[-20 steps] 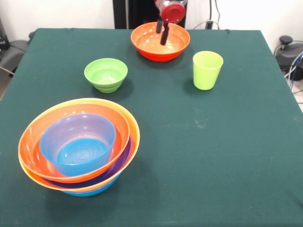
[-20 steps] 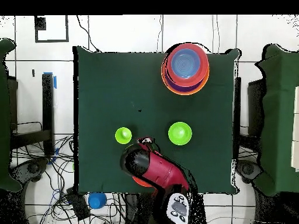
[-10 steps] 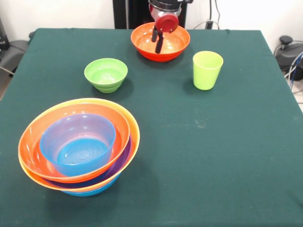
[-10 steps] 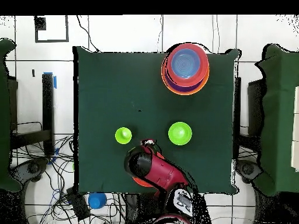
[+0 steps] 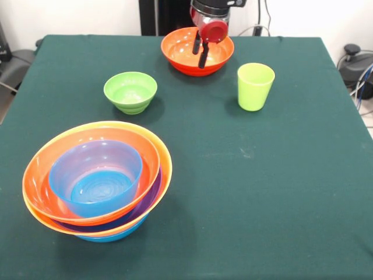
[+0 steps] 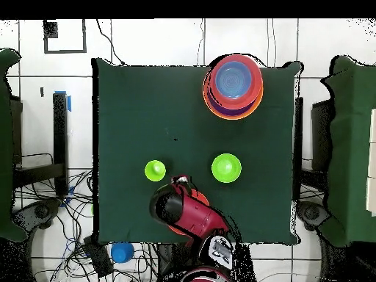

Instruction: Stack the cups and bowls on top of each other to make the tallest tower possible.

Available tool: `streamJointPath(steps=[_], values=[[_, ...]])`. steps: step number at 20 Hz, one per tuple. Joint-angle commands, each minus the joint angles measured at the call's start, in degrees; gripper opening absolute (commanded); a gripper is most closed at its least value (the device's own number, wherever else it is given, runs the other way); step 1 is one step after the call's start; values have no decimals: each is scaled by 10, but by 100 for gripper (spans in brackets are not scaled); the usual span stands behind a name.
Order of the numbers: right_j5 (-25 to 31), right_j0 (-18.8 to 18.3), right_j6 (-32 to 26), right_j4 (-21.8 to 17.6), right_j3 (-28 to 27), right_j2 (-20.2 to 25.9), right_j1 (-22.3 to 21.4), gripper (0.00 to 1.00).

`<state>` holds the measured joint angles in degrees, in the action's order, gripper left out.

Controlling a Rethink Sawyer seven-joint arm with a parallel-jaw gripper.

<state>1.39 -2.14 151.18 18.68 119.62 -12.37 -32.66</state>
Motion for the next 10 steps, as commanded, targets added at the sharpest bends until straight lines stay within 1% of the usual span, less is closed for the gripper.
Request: streamJointPath(steps=[1,5,10], values=[[37,12,83,32,-19,36,12,100],[23,2,81,27,-10,43,15,100],[-12,-20,83,18,-7,65,42,100]])
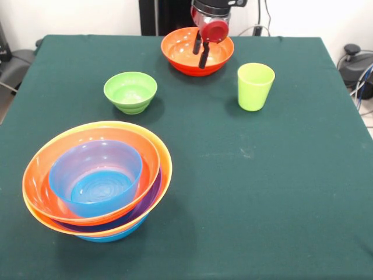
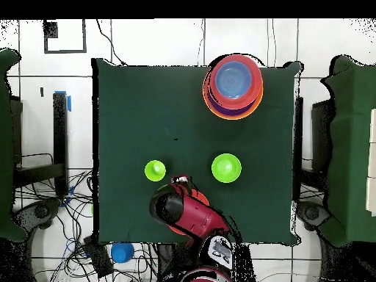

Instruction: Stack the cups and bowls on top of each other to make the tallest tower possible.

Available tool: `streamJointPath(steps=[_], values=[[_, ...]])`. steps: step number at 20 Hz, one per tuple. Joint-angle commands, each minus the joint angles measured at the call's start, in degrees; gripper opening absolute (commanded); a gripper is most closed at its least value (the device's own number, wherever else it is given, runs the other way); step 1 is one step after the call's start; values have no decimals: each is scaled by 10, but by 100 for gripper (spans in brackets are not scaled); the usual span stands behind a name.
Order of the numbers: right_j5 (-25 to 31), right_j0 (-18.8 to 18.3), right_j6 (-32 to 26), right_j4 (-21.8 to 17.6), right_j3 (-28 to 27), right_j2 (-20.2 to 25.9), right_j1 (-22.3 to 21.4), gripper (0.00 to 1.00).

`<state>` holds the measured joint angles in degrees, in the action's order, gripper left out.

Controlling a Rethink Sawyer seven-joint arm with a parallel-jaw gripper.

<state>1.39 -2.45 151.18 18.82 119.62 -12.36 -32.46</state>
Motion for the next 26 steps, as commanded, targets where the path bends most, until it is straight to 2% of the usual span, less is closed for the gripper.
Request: streamJointPath(steps=[1,9,13,26], values=[[-18,-20,83,14,-6,66,45,100],[-99,-52,97,-8,-9,96,115,100],[-124,-58,99,-8,-21,106,145,100],[-107,-42,83,12,-26,95,138,100]])
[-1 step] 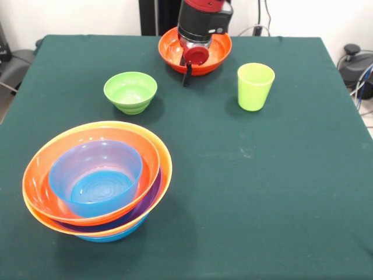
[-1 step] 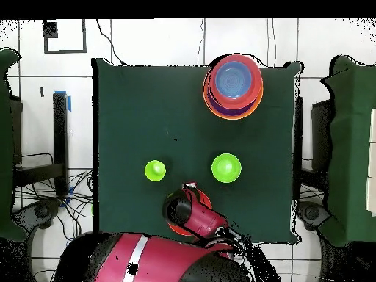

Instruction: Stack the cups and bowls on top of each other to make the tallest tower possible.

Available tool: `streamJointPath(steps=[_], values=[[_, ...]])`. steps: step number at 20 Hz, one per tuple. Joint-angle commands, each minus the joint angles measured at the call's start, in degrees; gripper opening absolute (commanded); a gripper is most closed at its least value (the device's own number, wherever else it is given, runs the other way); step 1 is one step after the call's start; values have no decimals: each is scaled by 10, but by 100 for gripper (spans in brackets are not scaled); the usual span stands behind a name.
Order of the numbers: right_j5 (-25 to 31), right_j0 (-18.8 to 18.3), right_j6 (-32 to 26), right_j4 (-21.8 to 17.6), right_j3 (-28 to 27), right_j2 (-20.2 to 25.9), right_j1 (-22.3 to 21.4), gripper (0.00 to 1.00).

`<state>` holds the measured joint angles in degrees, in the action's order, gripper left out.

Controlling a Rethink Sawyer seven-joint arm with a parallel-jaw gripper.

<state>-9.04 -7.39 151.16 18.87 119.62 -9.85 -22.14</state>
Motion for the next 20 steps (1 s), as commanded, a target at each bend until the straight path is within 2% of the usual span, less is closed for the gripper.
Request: streamJointPath(steps=[1,9,12,13,20], values=[[1,9,82,13,-27,68,32,100],[49,14,55,9,-28,49,-1,100],[73,35,38,12,-40,26,1,100],[82,34,36,10,-42,27,1,0],[98,16,27,-6,-53,38,-5,0]])
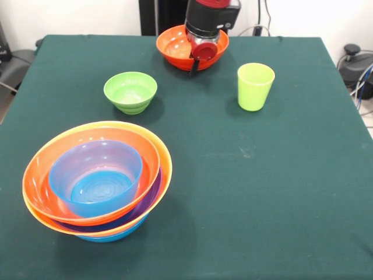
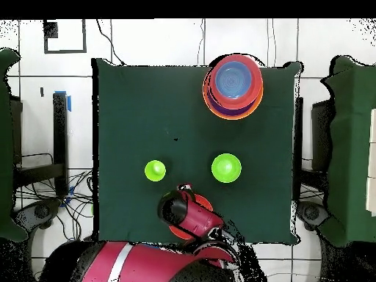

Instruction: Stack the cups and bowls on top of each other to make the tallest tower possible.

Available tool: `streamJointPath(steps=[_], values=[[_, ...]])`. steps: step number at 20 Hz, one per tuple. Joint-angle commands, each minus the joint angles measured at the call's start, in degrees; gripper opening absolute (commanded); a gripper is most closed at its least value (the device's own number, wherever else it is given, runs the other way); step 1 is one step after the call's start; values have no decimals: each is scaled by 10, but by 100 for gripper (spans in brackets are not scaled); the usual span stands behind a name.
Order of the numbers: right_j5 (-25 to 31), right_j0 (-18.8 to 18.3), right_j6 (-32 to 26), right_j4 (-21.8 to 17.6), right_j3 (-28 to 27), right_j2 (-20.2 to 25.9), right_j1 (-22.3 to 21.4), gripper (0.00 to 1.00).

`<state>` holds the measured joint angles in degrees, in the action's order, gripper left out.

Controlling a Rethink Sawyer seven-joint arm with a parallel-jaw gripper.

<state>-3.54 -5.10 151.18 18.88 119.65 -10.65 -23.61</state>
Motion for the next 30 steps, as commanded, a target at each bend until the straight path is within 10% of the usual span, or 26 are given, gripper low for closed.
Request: streamJointPath(steps=[1,30], values=[[47,-6,26,-5,-58,46,11,0],[365,20,-36,-91,-273,-74,-72,0]])
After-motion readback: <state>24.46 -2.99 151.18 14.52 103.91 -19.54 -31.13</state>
